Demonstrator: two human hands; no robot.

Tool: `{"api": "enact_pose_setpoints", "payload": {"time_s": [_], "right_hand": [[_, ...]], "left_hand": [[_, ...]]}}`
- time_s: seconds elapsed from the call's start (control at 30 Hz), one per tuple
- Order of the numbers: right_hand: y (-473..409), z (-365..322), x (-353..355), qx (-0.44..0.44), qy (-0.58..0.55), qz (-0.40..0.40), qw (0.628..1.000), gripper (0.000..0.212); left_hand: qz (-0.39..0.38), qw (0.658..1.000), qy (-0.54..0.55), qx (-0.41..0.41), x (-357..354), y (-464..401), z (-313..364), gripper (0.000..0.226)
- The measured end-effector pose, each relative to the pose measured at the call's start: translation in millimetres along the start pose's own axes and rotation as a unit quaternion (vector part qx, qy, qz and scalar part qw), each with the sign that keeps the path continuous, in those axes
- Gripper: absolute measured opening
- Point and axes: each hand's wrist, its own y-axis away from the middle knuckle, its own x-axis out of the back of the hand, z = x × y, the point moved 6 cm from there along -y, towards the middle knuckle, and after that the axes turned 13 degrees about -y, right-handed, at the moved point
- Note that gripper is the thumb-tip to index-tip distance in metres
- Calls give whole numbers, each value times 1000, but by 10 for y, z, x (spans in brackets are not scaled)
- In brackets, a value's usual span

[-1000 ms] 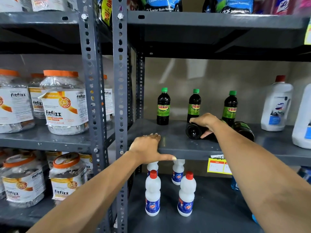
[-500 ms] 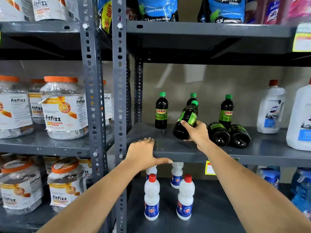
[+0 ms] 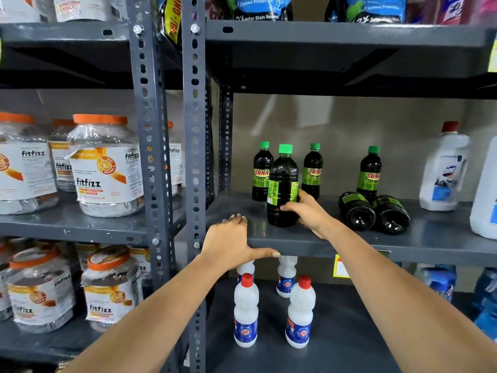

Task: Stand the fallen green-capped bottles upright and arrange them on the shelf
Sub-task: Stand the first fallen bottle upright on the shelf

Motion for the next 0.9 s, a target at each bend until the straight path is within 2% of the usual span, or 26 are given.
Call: {"api": "enact_pose_setpoints", "payload": {"time_s": [0.1, 0.2, 0.3, 0.37, 0.43, 0.6, 0.77, 0.9], "right_hand": [[-25, 43, 27, -27, -67, -5, 997, 51], [-24, 69, 68, -23, -33, 4, 999, 53], [-17, 57, 55, -12, 14, -3, 1000, 72], [-9, 51, 33, -19, -20, -30, 999, 79], [0, 53, 29, -25, -49, -42, 998, 79], [-12, 69, 35, -15, -3, -29, 999, 85], [-16, 73, 32, -30, -47, -46, 997, 67], [-21, 41, 15, -2, 7, -10, 1000, 71]], "left_hand": [[7, 1000, 3, 2, -9, 0, -3, 119], [16, 1000, 5, 5, -13, 6, 6, 118], [22, 1000, 9, 7, 8, -2, 2, 121], [23, 1000, 5, 7, 7, 2, -2, 122], [24, 1000, 1, 6, -2, 6, 4, 121], [25, 1000, 1, 7, -23, 0, -5, 118], [23, 1000, 0, 5, -24, -4, 4, 117], [23, 1000, 3, 4, -15, -6, 4, 117]]}}
